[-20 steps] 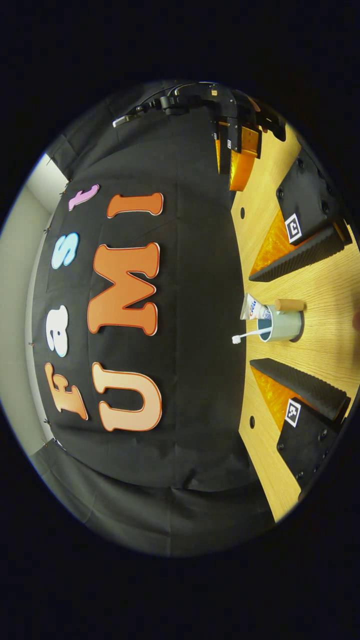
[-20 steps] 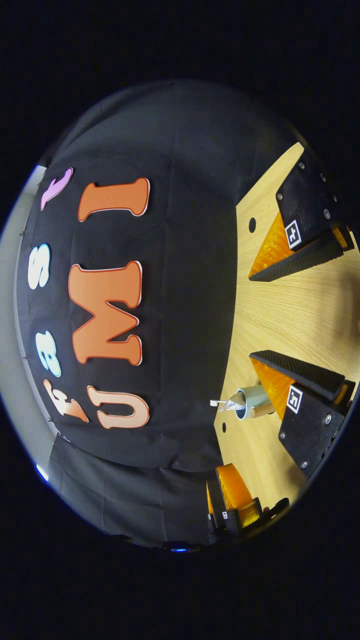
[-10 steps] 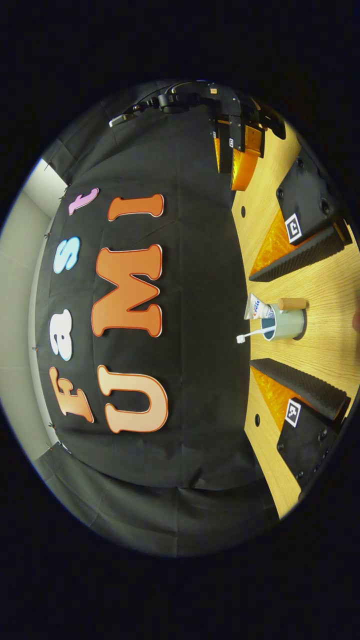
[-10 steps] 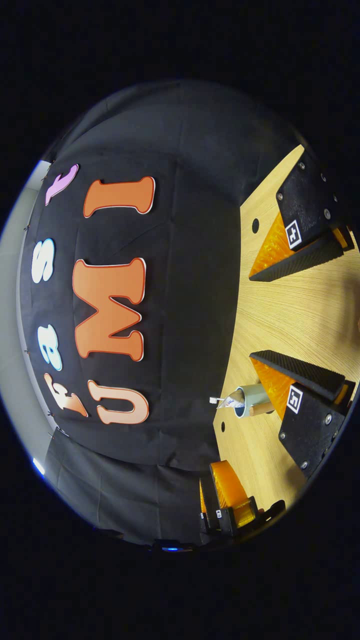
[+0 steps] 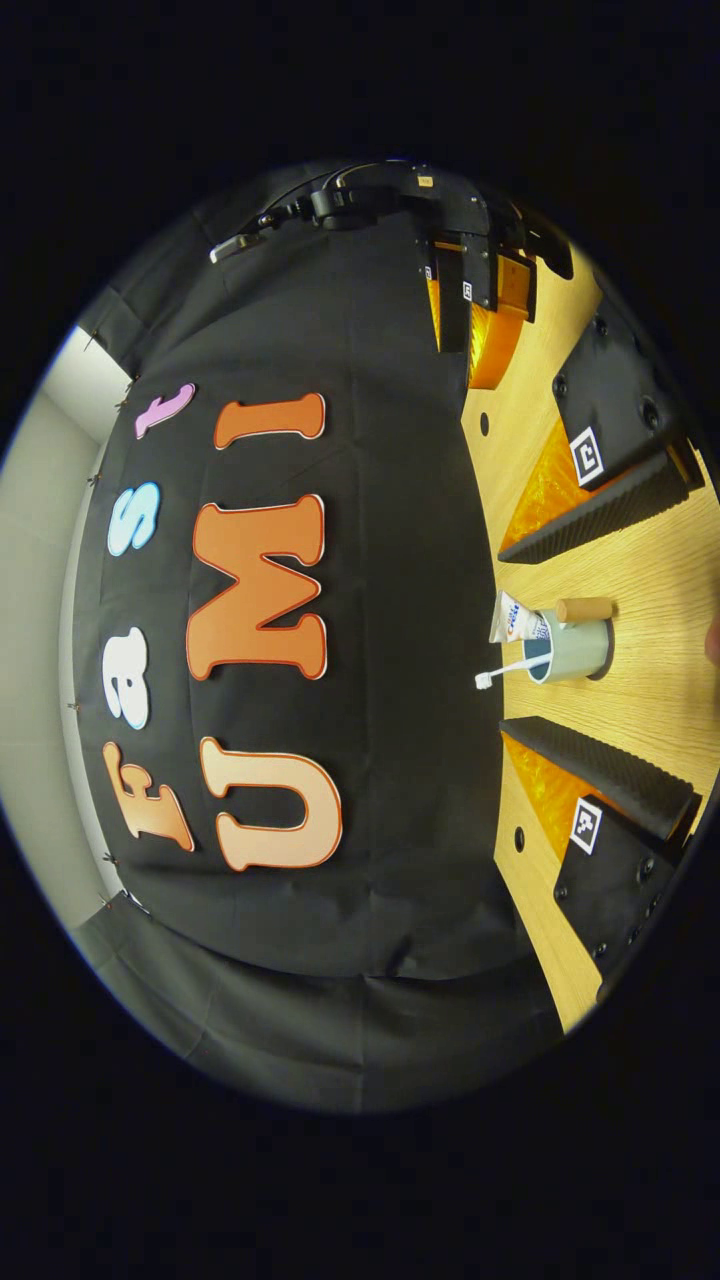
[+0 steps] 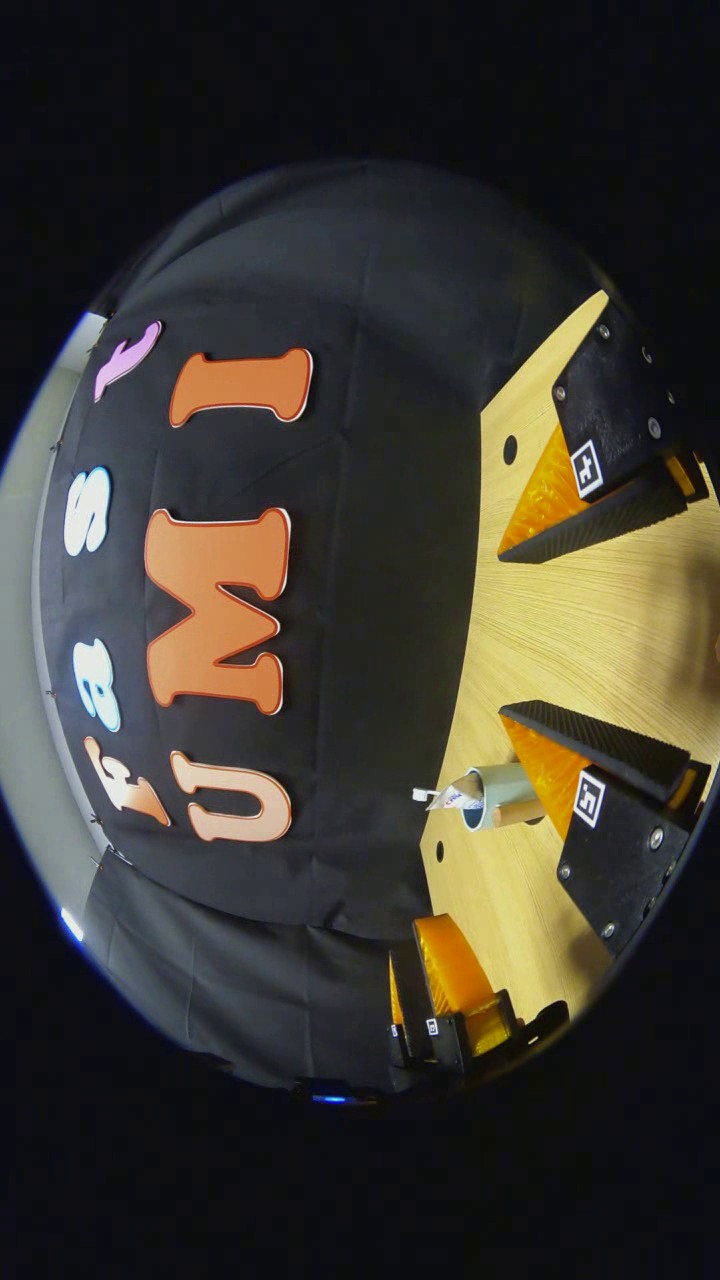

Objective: Put the toothbrush and toothpaste on the desktop into the cup, then pick up the cup and place it on the coaster on the desktop.

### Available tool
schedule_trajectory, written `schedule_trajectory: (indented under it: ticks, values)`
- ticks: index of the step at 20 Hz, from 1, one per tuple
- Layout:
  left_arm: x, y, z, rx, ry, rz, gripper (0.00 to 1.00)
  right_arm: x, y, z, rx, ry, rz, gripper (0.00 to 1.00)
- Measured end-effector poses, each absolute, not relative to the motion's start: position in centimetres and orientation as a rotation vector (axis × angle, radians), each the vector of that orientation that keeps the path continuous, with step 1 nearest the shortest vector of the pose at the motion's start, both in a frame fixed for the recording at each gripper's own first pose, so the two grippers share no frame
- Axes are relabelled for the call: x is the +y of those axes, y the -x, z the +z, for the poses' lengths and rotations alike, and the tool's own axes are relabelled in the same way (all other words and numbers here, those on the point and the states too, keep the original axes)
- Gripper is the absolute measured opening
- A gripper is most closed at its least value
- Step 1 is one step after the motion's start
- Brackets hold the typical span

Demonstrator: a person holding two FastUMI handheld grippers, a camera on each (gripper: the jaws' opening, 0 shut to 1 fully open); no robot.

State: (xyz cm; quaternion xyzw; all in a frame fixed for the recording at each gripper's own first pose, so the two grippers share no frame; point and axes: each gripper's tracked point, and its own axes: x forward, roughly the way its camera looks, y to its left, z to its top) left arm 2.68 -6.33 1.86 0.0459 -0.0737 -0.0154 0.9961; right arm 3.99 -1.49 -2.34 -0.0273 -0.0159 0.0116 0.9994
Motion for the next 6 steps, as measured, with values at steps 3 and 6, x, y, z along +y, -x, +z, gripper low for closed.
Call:
schedule_trajectory:
  ticks: [3,6]
  values:
    - [-6.36,-2.62,1.89,-0.15,-0.092,-0.029,0.96,-1.35,-3.94,-2.15,-0.039,0.054,0.025,0.84]
    - [-6.28,-2.69,1.98,-0.153,-0.089,-0.029,0.96,-0.76,-4.04,-3.07,-0.04,0.054,0.027,0.84]
